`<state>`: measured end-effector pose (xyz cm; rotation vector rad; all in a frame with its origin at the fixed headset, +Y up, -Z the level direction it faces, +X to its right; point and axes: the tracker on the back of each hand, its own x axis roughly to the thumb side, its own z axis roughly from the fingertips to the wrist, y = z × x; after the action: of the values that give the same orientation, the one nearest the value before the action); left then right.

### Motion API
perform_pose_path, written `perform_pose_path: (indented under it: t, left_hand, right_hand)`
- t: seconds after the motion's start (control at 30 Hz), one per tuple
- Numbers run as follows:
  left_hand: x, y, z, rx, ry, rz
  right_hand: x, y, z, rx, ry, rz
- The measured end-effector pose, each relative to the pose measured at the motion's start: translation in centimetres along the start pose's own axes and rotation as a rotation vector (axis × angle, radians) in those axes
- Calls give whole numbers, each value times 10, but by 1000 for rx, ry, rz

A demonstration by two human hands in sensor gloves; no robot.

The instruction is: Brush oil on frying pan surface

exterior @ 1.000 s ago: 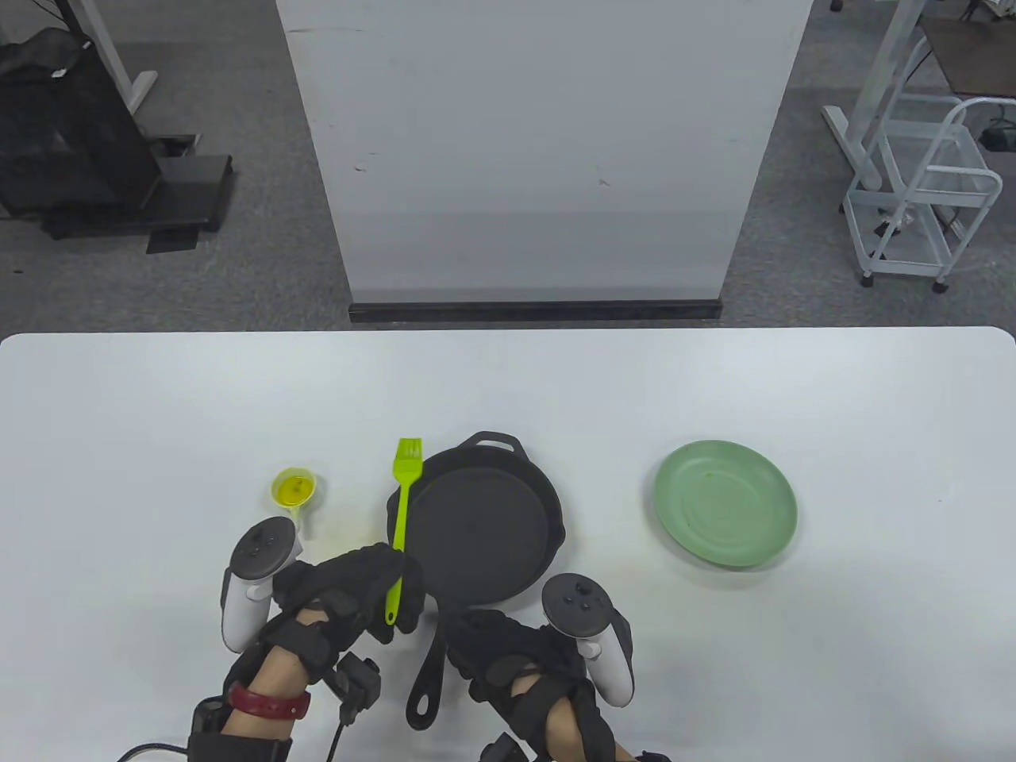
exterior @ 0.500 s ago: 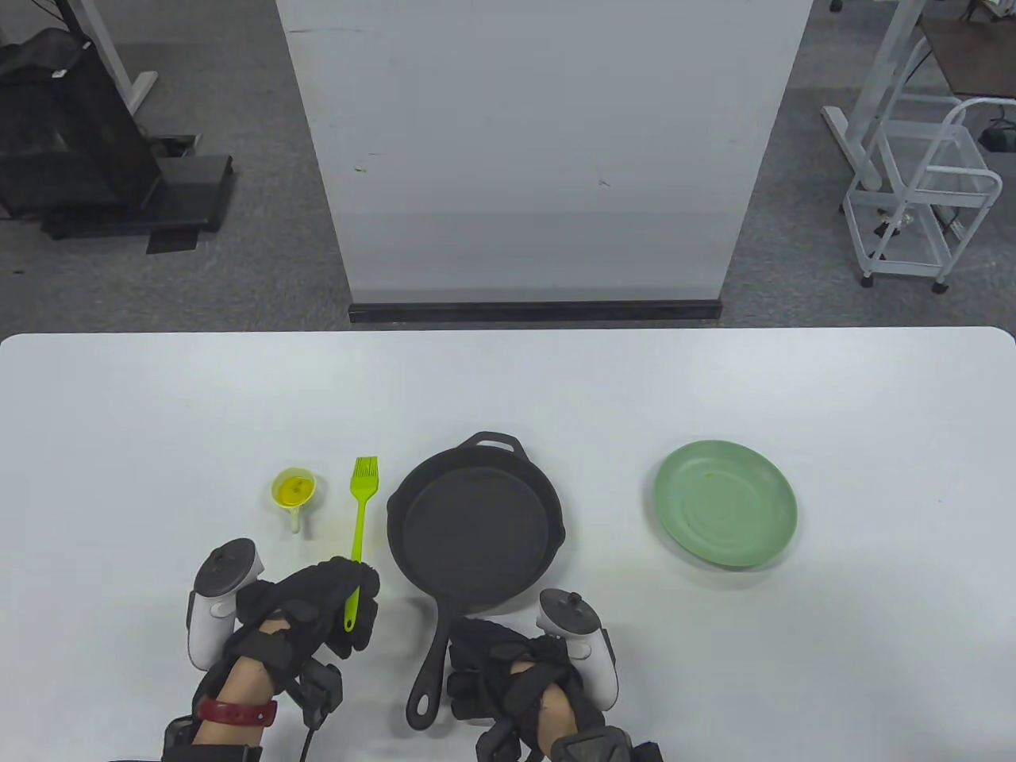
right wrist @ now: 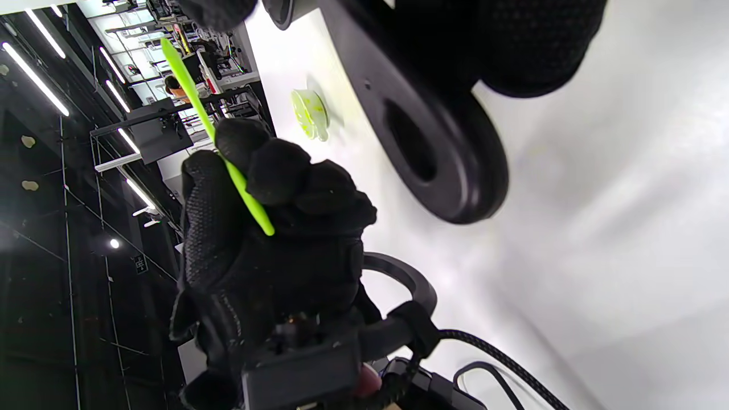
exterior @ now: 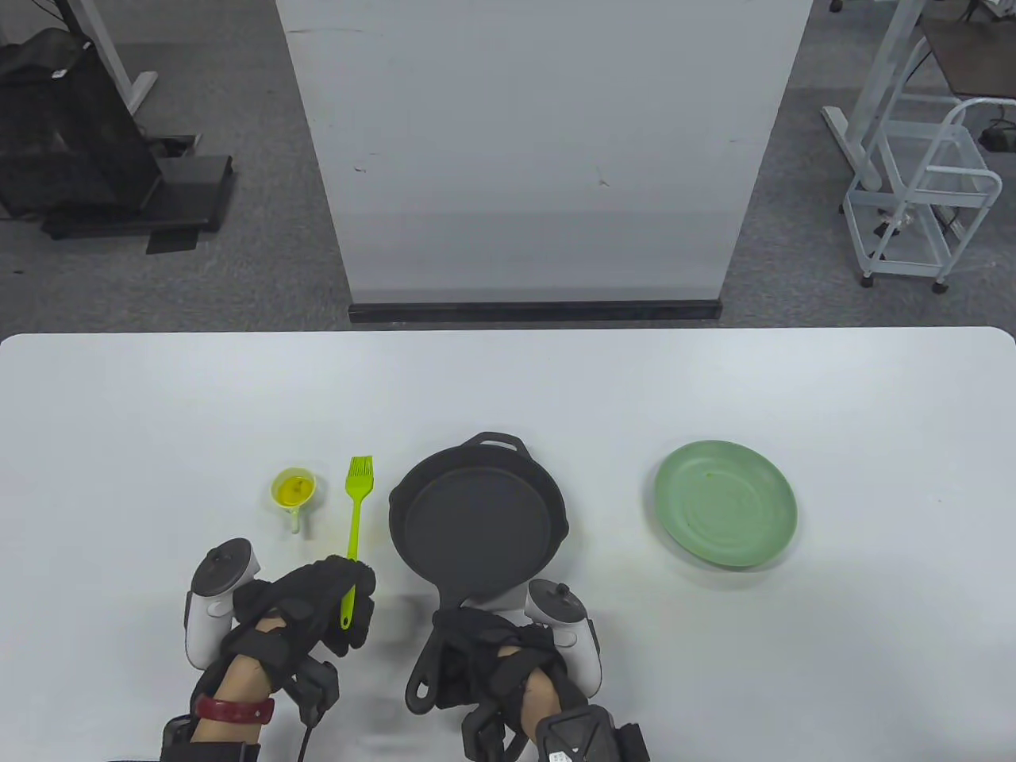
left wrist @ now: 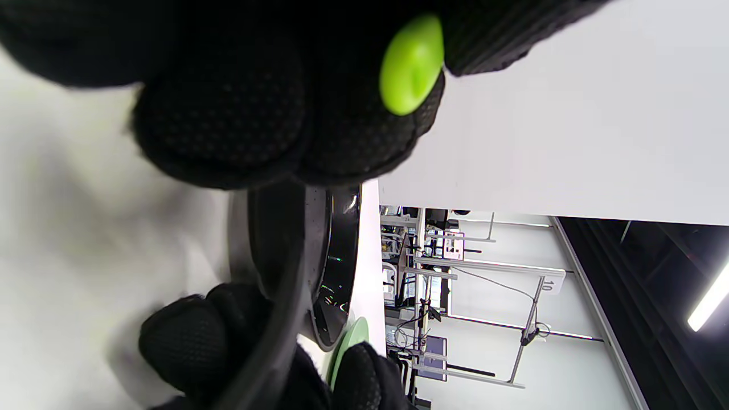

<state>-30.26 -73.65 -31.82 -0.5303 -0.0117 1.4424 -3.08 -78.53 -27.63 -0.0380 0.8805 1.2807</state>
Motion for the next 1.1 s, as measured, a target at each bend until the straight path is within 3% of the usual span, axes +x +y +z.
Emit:
perform_pose_path:
  t: [0.3, 0.53, 0.77, 0.97, 1.1]
  left_hand:
    - [-1, 1, 0, 15, 5, -21]
    - [-2, -3, 4, 0, 1, -43]
    - [-2, -10, 3, -4, 9, -82]
    - [-5, -16, 2, 4, 27, -97]
    - [-8, -19, 2, 6, 44, -90]
  right_hand:
    - [13, -2, -6, 70, -81, -71]
    - [21, -20, 29, 93, -220, -154]
    - [21, -57, 77, 26, -328, -103]
    - [3, -77, 85, -25, -393, -125]
    - [0, -80, 84, 8, -405, -151]
